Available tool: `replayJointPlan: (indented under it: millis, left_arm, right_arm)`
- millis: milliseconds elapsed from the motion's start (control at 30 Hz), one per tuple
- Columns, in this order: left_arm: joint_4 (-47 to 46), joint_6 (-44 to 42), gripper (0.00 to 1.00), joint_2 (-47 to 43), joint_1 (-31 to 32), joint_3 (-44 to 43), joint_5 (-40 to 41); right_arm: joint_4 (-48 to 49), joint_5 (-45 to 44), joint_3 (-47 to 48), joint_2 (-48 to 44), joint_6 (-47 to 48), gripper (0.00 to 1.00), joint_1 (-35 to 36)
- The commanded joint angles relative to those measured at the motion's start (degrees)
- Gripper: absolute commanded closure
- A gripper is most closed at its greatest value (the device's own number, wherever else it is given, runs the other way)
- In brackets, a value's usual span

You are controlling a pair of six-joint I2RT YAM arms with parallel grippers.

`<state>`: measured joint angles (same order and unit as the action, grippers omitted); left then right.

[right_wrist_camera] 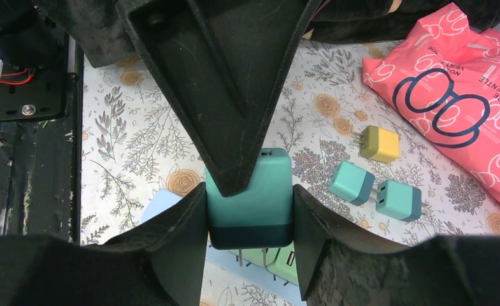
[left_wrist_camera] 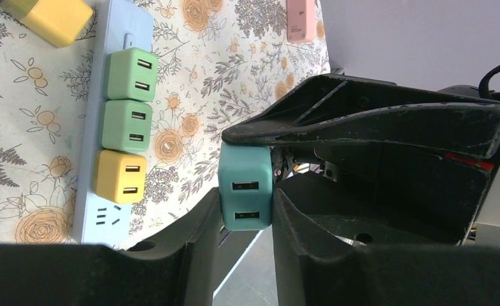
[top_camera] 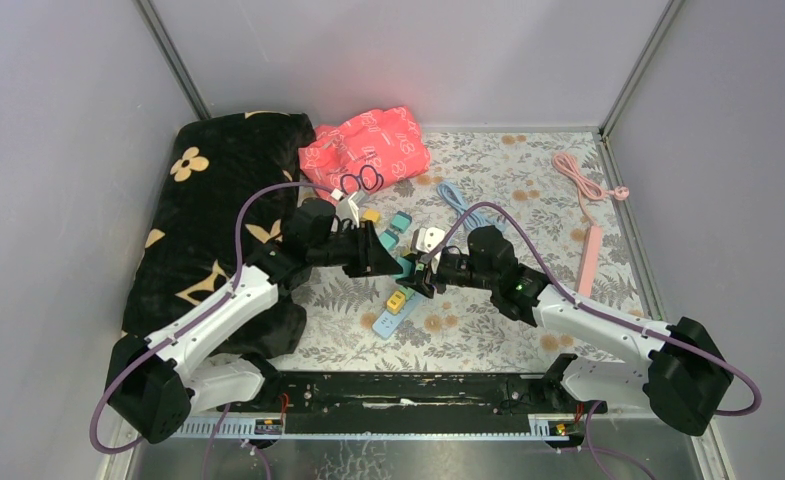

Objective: Insert the plug
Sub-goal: Pick up the plug from the center of the board, then insert the plug into the socket.

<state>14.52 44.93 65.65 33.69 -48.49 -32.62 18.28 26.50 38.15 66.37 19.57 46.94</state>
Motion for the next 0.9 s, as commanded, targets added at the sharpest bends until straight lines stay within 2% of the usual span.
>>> replayJointPlan:
  millis: [0, 67, 167, 367, 500, 533, 567, 600, 867]
  left_arm:
    - [-3.08, -1.03, 0.76, -0.57, -0.03, -0.07, -1.71]
    - [-2.74, -1.56, 0.84, -0.59, -0.05, -0.16, -1.4]
    - [-0.04, -3.61, 0.92, -0.52, 0.0, -1.09, 0.69]
    - [9.59, -10.31, 0.96, -0.25, 0.01, -5.12, 8.32]
    - [15.73, -13.71, 0.97, 0.15, 0.06, -7.33, 14.54]
    - [17.02, -14.33, 0.97, 0.41, 0.06, -7.68, 15.87]
    - [18.17, -14.79, 0.97, 0.36, 0.06, -7.95, 17.19]
    - [19.25, -15.12, 0.97, 0.29, 0.05, -8.01, 18.31]
    - [23.24, -16.33, 1.0, 0.14, 1.26, -6.58, 24.08]
  right_arm:
    - [5.37, 0.74, 0.36, -0.4, -0.39, 0.57, 0.58]
    - [5.75, 0.54, 0.27, -0.19, -0.86, 0.54, 0.57]
    - [6.14, -1.33, -0.22, -0.46, -2.37, 0.47, 0.58]
    - [8.44, -8.42, -3.26, -2.93, -9.0, 0.32, 0.56]
    - [8.2, -10.14, -4.67, -2.7, -13.43, 0.25, 0.61]
    - [7.92, -10.2, -4.89, -2.22, -14.32, 0.2, 0.6]
    - [7.5, -10.42, -4.98, -1.74, -15.13, 0.04, 0.68]
    - [6.93, -11.05, -5.01, -0.99, -15.81, 0.0, 0.88]
    - [9.17, -20.13, -8.69, -1.77, -20.01, 0.01, 2.06]
